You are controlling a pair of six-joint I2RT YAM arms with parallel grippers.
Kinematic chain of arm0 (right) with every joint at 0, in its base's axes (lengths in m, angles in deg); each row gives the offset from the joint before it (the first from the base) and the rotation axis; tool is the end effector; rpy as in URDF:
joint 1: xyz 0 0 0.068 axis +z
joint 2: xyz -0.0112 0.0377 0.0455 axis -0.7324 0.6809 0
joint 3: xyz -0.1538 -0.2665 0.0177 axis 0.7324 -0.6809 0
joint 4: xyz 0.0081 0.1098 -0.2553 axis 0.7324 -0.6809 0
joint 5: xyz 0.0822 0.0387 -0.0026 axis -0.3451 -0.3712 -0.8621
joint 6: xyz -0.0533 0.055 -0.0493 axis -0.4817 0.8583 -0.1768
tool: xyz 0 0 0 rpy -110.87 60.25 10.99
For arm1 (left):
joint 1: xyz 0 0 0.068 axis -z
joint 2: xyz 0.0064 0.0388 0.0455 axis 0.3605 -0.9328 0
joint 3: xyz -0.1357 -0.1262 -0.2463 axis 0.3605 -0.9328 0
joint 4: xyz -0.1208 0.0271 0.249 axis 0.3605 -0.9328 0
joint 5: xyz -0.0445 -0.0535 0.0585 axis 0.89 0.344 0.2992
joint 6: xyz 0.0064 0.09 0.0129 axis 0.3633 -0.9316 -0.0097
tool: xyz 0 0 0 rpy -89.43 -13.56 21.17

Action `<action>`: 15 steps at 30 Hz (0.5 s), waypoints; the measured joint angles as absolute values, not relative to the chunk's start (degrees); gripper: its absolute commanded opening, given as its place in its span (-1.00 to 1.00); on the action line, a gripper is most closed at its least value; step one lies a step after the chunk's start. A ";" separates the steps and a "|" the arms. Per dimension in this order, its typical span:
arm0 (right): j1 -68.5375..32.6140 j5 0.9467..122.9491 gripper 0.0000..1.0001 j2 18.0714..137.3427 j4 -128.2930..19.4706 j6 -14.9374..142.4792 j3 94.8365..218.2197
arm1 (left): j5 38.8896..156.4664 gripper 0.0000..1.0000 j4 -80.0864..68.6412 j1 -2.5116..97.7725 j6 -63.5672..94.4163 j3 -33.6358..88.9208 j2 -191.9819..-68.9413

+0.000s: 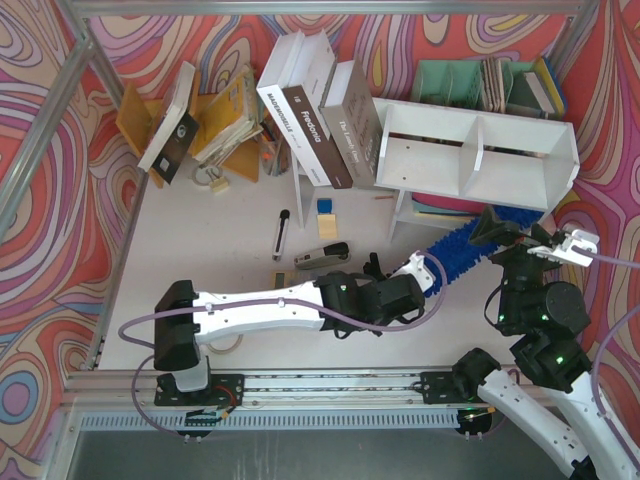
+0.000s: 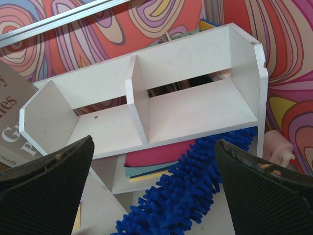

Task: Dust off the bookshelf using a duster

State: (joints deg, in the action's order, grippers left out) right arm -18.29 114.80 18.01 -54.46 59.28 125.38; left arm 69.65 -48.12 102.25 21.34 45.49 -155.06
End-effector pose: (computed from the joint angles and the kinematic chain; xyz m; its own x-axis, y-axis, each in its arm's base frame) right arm 0.0978 -0.0123 0.4315 0.3440 0.2217 -0.9124 0.2216 0.9251 0.3083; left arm 0.0949 -0.4281 0.3069 -0.3826 0.6170 -0.6877 0.8193 0.5706 0.0561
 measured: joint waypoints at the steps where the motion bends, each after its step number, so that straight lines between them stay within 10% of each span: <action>1: -18.29 114.80 0.98 18.01 -54.46 59.28 125.38 | 69.78 -1.00 -48.16 102.25 21.34 45.49 -155.21; 15: -18.29 114.82 0.98 17.99 -54.42 59.26 125.38 | 71.79 -1.00 -48.84 102.25 22.26 45.73 -161.97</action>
State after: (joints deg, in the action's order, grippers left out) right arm -18.29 114.82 17.99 -54.42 59.26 125.38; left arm 71.79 -48.84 102.25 22.26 45.73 -161.97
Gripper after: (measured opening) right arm 0.987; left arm 0.343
